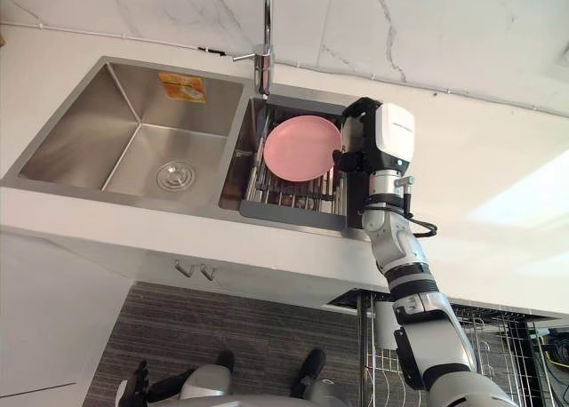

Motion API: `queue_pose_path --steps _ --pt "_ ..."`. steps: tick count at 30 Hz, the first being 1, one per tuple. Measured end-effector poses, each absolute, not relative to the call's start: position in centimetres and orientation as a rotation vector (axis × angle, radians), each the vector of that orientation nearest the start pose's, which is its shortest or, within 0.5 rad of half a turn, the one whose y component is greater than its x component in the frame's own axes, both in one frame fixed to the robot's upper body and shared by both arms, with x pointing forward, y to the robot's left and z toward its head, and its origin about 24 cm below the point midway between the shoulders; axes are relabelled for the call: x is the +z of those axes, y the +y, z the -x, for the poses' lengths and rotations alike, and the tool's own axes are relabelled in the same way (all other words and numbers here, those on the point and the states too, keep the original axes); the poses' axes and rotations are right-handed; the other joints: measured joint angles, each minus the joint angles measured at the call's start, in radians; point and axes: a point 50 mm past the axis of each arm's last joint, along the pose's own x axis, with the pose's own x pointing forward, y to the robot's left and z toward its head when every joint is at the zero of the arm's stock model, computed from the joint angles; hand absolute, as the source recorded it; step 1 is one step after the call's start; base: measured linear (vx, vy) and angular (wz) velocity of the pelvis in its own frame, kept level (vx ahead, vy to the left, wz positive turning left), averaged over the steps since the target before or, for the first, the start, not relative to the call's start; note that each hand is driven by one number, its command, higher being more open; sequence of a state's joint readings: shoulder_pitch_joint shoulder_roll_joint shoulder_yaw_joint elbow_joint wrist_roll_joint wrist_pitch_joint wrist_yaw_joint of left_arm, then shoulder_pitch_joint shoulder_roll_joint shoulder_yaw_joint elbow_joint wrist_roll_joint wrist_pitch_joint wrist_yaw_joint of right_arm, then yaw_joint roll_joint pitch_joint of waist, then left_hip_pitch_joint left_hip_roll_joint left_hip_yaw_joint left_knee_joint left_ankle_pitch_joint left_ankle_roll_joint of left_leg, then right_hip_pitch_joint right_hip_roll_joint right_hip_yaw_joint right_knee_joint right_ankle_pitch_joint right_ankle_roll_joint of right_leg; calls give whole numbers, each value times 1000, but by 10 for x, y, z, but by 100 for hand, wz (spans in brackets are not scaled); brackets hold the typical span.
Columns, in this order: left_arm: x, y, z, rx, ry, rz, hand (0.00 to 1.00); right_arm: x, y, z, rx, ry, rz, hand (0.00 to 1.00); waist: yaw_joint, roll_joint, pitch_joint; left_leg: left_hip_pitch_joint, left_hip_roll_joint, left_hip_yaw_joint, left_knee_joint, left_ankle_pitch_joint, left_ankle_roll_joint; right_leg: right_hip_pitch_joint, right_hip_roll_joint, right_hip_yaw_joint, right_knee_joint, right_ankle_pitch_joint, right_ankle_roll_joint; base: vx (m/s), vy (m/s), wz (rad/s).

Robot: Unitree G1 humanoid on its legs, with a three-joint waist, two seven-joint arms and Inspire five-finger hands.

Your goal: Walk over to the sink, pick up the cup, carry it to the dishwasher, place the cup inside the dishwasher, then close the dishwasher door

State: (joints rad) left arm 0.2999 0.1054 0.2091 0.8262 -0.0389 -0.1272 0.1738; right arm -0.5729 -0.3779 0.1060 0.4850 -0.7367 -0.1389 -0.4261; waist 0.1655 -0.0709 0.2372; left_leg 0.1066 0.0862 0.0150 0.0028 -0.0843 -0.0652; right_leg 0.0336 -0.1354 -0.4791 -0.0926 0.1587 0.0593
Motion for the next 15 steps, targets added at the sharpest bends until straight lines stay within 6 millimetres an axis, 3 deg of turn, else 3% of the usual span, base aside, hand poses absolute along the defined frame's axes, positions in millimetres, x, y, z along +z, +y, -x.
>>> queue_pose_path --steps 8,15 --pt "-142 244 -55 497 974 -94 100 126 -175 -344 36 -457 1264 100 -11 -16 -10 7 1 14 -3 -1 -1 -1 1 9 0 0 1 2 13 -3" --pt "-141 249 -55 498 974 -110 100 119 -170 -341 166 -451 1411 100 -14 -34 -22 8 2 24 -3 -3 0 -4 5 20 0 0 1 -10 10 -3"
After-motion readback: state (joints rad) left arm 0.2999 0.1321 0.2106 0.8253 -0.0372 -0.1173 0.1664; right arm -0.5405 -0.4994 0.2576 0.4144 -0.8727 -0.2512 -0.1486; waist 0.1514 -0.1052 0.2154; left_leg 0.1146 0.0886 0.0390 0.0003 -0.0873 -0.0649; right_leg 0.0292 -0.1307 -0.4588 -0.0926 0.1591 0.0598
